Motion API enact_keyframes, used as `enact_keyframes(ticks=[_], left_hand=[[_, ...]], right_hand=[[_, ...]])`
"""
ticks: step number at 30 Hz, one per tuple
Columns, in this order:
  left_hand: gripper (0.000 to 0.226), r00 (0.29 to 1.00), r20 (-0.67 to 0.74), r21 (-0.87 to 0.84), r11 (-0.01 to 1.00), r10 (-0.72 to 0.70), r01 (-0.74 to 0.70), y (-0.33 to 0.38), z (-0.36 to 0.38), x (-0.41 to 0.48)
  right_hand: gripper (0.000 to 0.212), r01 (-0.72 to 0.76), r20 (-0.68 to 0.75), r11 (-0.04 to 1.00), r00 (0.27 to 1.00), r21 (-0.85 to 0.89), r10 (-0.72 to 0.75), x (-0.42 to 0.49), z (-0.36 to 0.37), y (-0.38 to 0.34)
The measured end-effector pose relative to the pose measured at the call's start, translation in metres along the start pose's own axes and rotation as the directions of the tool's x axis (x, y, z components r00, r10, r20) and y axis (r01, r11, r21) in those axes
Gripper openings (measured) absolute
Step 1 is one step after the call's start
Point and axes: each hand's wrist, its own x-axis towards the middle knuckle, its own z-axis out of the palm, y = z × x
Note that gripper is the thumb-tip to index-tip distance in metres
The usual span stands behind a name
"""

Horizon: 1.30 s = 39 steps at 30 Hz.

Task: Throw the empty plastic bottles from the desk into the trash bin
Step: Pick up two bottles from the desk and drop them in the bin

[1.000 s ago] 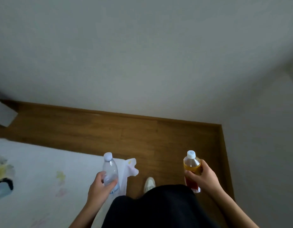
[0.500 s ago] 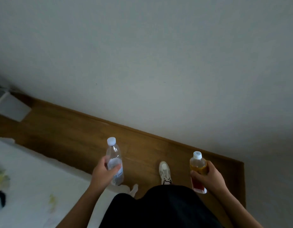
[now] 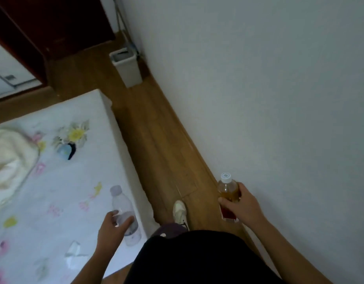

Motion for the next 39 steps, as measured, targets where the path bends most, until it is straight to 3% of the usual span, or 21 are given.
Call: enact_keyframes(ticks=[3, 7, 13, 19, 25, 34, 39], left_hand=[[0.086, 0.995, -0.05, -0.065, 0.995, -0.085, 0.081, 0.007, -0.01, 0.019], [0.095, 0.986, -0.064, -0.156, 0.978, -0.151, 0.14, 0.026, -0.021, 0.062], [0.1, 0.993, -0.064, -0.148, 0.985, -0.096, 0.085, 0.092, -0.037, 0.135], [0.069, 0.994, -0.095, -0.134, 0.99, -0.049, 0.036, 0.164, -0.061, 0.206], [0.071, 0.986, -0.102, -0.12, 0.985, -0.135, 0.123, 0.212, -0.087, 0.29], [0.095, 0.931, -0.224, -0.289, 0.932, -0.287, 0.218, 0.282, -0.135, 0.391], [0.082, 0.904, -0.238, -0.356, 0.898, -0.354, 0.258, 0.306, -0.156, 0.439]], right_hand=[[0.059, 0.054, 0.083, 0.997, 0.995, -0.061, -0.049, 0.052, 0.007, -0.042], [0.062, 0.067, 0.117, 0.993, 0.992, -0.097, -0.055, 0.111, 0.021, -0.086], [0.058, 0.026, 0.112, 0.99, 0.994, -0.14, -0.01, 0.177, 0.033, -0.128], [0.059, -0.038, 0.12, 0.98, 0.991, -0.195, 0.062, 0.248, 0.03, -0.165], [0.059, -0.026, 0.154, 0.972, 0.986, -0.233, 0.063, 0.358, 0.044, -0.222], [0.062, 0.192, 0.319, 0.967, 0.939, -0.168, -0.131, 0.518, 0.095, -0.406], [0.066, 0.318, 0.411, 0.935, 0.882, -0.157, -0.231, 0.587, 0.133, -0.516]])
